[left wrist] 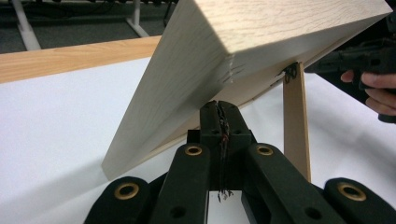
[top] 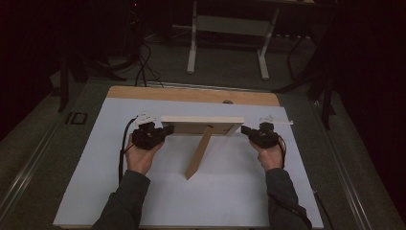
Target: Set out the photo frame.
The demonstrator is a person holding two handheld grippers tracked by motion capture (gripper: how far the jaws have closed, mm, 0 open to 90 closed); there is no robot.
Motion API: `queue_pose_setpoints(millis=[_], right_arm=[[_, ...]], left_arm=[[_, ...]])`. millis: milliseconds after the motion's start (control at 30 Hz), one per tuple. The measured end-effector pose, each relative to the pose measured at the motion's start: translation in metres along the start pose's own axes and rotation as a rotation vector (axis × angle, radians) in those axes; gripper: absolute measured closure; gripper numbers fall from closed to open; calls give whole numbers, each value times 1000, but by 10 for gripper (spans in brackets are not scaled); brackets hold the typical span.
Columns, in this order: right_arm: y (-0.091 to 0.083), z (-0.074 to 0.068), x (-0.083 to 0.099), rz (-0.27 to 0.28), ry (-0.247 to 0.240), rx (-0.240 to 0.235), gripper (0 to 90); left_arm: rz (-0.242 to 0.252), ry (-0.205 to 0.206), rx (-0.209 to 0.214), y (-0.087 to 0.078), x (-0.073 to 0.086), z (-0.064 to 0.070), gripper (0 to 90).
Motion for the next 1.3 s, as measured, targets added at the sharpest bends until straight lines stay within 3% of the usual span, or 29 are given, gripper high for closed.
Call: queue_pose_setpoints(millis=[433,767,1300], right_arm=[[0,-11,-26,28,-35,-15,897],[0,-9,-33,43,-6,-39,896],[4,-7,-36,39,-1,-63,896]], left_arm=[[4,-17,-5,6,-4,-2,900],[2,-14,-11,6,-5,-1,900],[-3,15,-14,7,-9,5,900]])
Point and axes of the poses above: each handheld gripper's, and its own axes: y roughly forward along the jaws, x roughly out of its underside, z roughly to its right, the point moved 5 cm from there along y, roughly forward along the jaws, and after that the axes turned 8 degrees about -z, right-handed, at the moved point
